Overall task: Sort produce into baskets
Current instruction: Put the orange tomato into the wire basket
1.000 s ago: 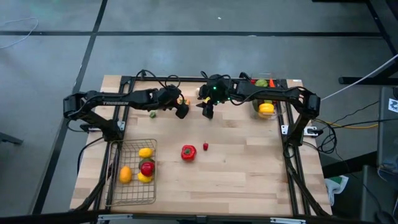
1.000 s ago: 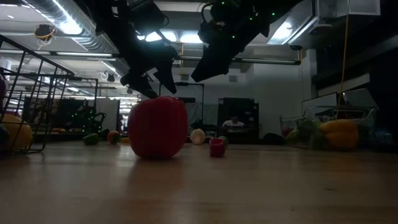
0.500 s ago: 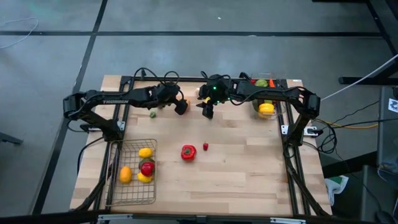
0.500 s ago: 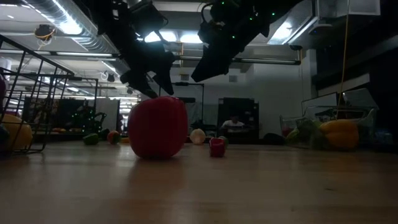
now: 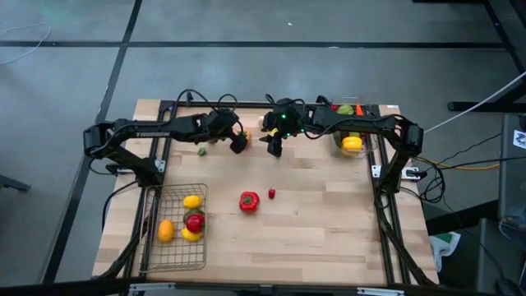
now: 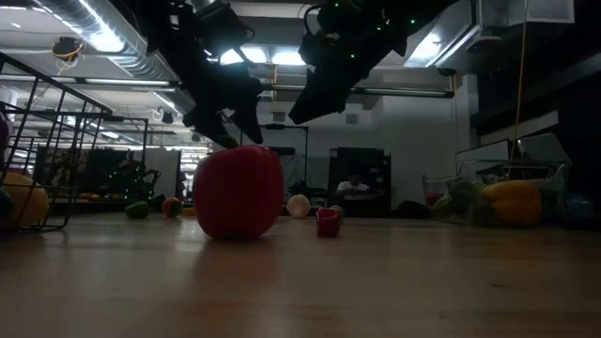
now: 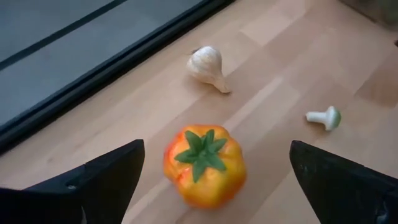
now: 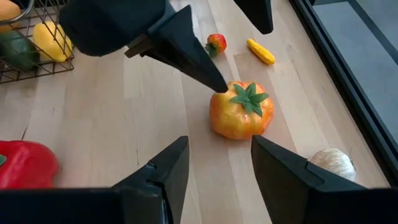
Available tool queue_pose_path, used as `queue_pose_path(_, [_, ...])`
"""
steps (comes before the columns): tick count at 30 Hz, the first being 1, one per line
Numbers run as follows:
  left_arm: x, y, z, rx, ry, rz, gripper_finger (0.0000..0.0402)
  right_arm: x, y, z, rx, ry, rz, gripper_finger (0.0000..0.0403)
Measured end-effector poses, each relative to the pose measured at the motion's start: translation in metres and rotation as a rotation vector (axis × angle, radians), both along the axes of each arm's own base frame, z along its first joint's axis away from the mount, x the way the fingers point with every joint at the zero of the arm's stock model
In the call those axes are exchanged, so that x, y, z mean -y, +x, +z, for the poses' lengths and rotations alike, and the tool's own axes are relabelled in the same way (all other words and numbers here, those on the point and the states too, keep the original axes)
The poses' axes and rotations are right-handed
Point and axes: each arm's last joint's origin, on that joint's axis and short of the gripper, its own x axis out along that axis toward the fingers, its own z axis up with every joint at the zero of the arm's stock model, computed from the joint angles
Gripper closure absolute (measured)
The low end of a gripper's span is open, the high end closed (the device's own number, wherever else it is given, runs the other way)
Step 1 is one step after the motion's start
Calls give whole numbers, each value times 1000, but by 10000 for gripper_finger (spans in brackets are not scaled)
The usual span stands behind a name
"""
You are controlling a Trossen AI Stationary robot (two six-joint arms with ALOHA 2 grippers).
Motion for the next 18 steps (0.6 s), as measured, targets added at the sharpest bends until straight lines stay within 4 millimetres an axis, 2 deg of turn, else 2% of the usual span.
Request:
queue_pose_path(10, [10,-1,-6,-31,4,27,6,0,0,0,0,0,0,231])
queue_pose_path(18, [7,-2,-9,-32,8,38,6,0,0,0,0,0,0,231])
